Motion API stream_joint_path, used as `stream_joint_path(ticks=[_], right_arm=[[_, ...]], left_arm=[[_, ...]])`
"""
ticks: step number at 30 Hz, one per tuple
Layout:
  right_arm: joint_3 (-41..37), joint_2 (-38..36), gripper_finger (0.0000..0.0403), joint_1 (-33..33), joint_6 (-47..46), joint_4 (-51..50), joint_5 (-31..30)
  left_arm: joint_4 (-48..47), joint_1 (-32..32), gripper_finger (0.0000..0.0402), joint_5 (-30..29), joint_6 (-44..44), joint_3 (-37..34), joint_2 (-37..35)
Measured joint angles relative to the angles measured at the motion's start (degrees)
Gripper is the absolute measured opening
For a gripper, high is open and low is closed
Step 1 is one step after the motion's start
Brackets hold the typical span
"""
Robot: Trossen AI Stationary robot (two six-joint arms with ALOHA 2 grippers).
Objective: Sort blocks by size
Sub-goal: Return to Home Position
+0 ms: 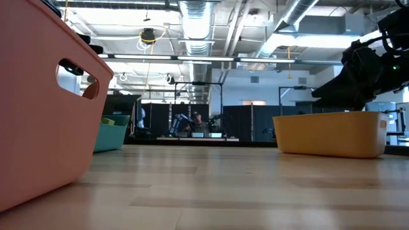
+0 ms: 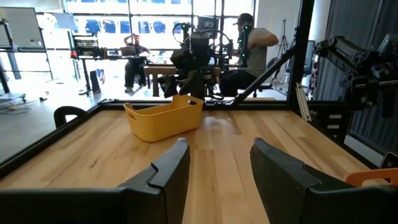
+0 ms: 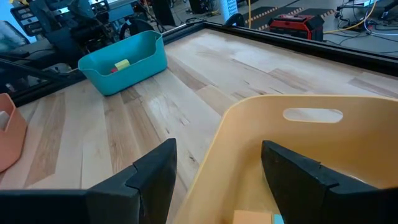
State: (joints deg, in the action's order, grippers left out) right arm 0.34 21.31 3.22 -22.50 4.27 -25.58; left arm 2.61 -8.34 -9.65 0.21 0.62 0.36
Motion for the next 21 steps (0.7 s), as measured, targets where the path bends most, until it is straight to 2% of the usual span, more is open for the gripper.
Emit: stream_joint_path(ticks=[12, 21], right_arm=[[0.0, 0.0, 0.026, 0.0, 0.0, 0.0, 0.0], [0.0, 0.0, 0.026, 0.0, 0.0, 0.0, 0.0]], left_arm=[[0.0, -0.1, 0.0159, 0.0, 0.0, 0.0, 0.0], [0.0, -3.1, 0.0159, -0.1, -0.3, 0.0, -0.1]])
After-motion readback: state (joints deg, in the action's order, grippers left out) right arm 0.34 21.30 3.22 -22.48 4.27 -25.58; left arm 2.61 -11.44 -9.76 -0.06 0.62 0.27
